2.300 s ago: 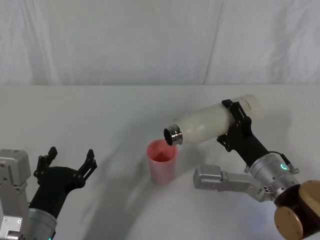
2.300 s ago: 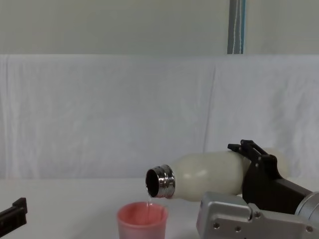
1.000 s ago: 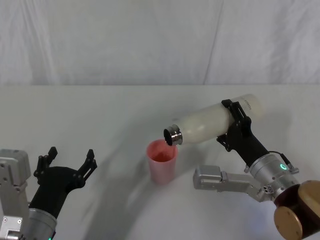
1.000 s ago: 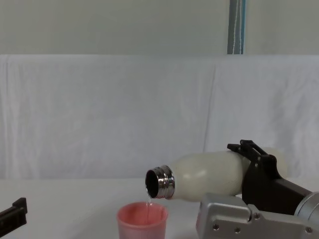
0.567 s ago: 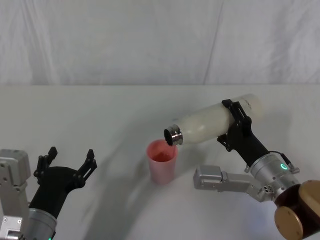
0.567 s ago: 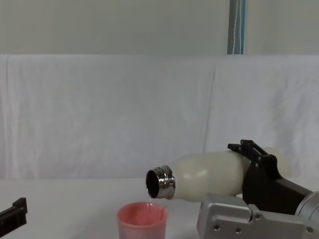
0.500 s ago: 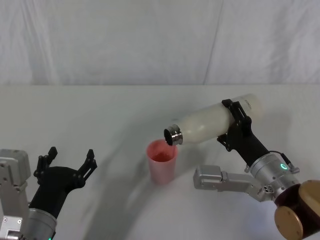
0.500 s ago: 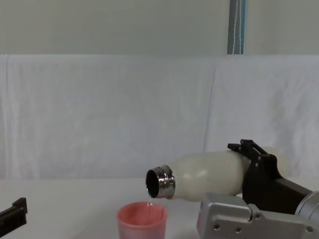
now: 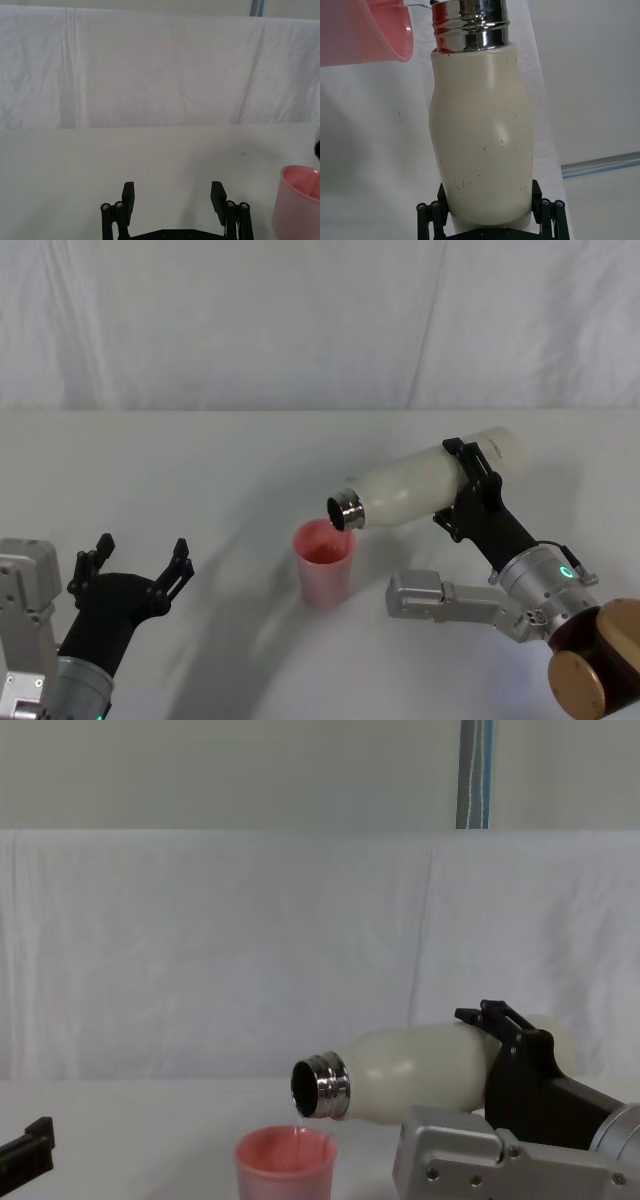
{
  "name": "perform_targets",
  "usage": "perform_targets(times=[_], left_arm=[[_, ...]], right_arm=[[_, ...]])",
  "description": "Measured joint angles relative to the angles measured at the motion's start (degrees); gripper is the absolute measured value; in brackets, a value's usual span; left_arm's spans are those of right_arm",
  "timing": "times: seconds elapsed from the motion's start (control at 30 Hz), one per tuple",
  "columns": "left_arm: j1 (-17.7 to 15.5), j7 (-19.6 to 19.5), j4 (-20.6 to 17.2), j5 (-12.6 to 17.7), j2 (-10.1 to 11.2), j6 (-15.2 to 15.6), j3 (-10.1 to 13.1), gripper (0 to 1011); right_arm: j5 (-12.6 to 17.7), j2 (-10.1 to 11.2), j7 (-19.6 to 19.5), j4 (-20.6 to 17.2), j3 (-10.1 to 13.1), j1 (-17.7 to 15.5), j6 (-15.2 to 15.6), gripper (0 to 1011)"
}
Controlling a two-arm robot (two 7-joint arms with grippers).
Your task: Grasp the thermos with one hand and pour water into the cup lid.
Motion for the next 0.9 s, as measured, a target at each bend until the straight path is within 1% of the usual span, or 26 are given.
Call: perform_targets(times=[0.9], left_arm=[[0.00, 0.00, 0.00, 0.00, 0.00, 0.00, 0.00, 1001]], right_arm=[[-0.05, 0.12, -0.28, -0.12, 0.05, -0.36, 0.06, 961]])
